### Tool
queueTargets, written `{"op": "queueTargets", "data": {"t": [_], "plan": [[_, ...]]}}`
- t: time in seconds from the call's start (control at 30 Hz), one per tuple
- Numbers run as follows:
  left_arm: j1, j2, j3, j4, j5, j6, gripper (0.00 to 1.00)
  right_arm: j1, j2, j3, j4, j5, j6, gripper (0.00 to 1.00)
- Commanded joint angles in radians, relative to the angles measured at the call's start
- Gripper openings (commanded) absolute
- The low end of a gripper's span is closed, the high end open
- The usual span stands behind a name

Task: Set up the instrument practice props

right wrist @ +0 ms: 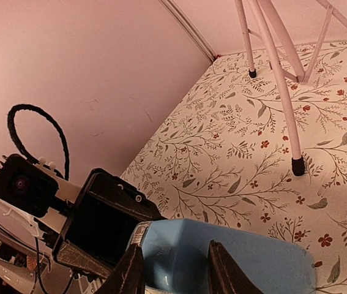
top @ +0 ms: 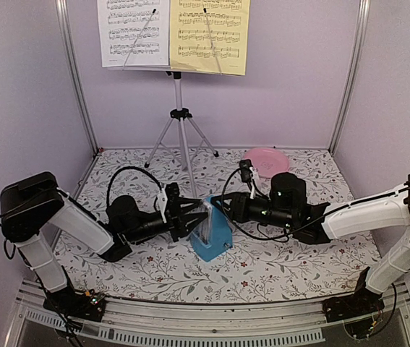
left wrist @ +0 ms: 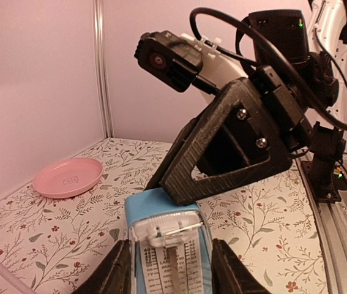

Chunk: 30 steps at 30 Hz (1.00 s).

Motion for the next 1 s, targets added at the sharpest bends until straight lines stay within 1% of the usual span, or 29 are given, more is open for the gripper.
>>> {"op": "queueTargets", "data": {"t": [0.0,0.07,0.13,0.17,0.27,0.33,0.4,0.47,0.53,0.63,0.77,0.9,0.97], "plan": [[-0.023,-0.012,-0.028,0.178,0.123,0.031,0.14,-0.03,0.106,-0.088,-0.38,0.138,-0.021,0.35],[-0.023,-0.021,-0.033,0.154,0.075,0.039,0.16,-0.031,0.107,-0.086,-0.381,0.137,-0.021,0.35],[-0.023,-0.035,-0.035,0.12,0.022,0.043,0.22,-0.031,0.104,-0.082,-0.383,0.135,-0.022,0.35],[-0.024,-0.046,-0.032,0.092,-0.006,0.038,0.26,-0.032,0.102,-0.08,-0.384,0.133,-0.023,0.35],[-0.033,-0.083,-0.023,0.008,-0.042,0.015,0.43,-0.032,0.098,-0.068,-0.384,0.128,-0.027,0.35],[-0.046,-0.107,-0.025,-0.032,-0.056,0.003,0.52,-0.032,0.094,-0.057,-0.387,0.124,-0.03,0.35],[-0.068,-0.124,-0.03,-0.063,-0.079,-0.001,0.59,-0.032,0.093,-0.047,-0.389,0.121,-0.034,0.35],[-0.079,-0.133,-0.024,-0.103,-0.12,-0.008,0.63,-0.031,0.093,-0.037,-0.392,0.118,-0.039,0.35],[-0.085,-0.134,-0.007,-0.159,-0.165,-0.013,0.63,-0.032,0.095,-0.034,-0.392,0.117,-0.043,0.35],[-0.089,-0.123,0.026,-0.214,-0.226,-0.019,0.61,-0.032,0.097,-0.032,-0.392,0.116,-0.046,0.35],[-0.097,-0.115,0.04,-0.228,-0.308,-0.027,0.61,-0.032,0.091,-0.039,-0.391,0.118,-0.044,0.35],[-0.1,-0.105,0.062,-0.255,-0.318,-0.02,0.6,-0.03,0.092,-0.043,-0.386,0.115,-0.04,0.34],[-0.102,-0.102,0.072,-0.27,-0.31,-0.006,0.58,-0.029,0.091,-0.043,-0.386,0.115,-0.041,0.34]]}}
